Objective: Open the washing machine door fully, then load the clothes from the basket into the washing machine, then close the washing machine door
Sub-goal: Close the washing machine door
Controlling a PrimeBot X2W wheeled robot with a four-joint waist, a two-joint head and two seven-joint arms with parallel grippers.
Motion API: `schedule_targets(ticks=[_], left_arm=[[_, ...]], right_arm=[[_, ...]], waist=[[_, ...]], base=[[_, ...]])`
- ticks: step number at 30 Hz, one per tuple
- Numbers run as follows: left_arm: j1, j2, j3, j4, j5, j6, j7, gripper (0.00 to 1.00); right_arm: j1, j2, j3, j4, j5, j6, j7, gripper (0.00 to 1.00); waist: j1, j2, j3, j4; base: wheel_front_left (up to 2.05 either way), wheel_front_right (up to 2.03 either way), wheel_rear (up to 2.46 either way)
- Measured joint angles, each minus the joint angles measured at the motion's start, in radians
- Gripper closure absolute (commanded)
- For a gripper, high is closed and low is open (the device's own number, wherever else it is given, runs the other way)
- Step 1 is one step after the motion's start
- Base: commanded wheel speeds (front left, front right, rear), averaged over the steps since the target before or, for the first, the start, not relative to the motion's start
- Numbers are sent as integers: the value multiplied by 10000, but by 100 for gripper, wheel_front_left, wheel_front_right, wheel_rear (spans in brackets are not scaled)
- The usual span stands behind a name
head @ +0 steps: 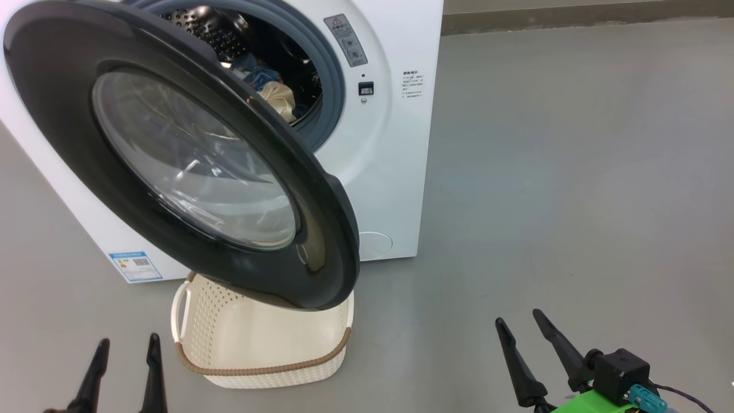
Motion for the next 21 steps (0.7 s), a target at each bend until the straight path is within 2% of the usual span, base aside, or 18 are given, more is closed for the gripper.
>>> schedule_targets(ticks=[10,21], left_arm=[[453,-474,205,-171,573,-59,2,0],[454,-677,449,-157,738,-267,2,0]], right_arm=[[230,115,-502,-280,-215,0,0,0],[344,163,-570,-263,-355,0,0,0]], waist=[[0,0,-28,-119],[0,0,-66,-171]], base=[[0,0,0],[0,0,0]])
